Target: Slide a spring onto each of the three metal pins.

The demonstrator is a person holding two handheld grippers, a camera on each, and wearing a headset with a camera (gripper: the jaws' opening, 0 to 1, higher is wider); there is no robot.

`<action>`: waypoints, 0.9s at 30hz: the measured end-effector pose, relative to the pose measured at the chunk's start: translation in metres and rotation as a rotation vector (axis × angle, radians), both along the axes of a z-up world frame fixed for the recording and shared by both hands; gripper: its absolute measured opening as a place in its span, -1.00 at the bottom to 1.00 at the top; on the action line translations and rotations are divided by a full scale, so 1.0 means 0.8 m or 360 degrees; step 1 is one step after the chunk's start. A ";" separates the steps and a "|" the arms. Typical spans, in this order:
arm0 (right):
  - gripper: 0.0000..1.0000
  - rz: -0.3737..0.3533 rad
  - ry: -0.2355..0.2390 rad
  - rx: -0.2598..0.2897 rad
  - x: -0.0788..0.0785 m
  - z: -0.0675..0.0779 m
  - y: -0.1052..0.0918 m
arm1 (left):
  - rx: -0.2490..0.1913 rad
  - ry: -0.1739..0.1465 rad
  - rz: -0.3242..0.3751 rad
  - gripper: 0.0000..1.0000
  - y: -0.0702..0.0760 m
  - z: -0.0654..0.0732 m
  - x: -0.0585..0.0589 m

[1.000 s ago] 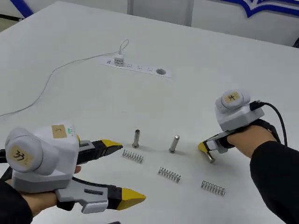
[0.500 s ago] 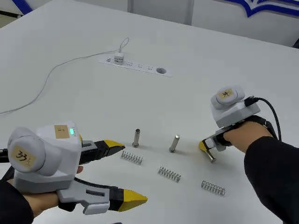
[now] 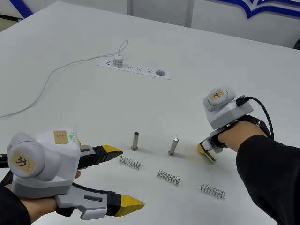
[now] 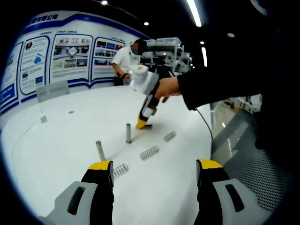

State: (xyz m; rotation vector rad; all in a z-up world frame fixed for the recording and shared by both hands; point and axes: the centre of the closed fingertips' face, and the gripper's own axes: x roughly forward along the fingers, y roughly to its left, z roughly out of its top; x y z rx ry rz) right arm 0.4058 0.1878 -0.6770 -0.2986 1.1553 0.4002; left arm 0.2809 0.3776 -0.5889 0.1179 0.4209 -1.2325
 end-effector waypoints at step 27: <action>-0.82 -0.0099 -0.0341 0.0186 -0.036 0.053 -0.014 | 0.0055 -0.0028 -0.0039 0.45 -0.001 -0.008 -0.004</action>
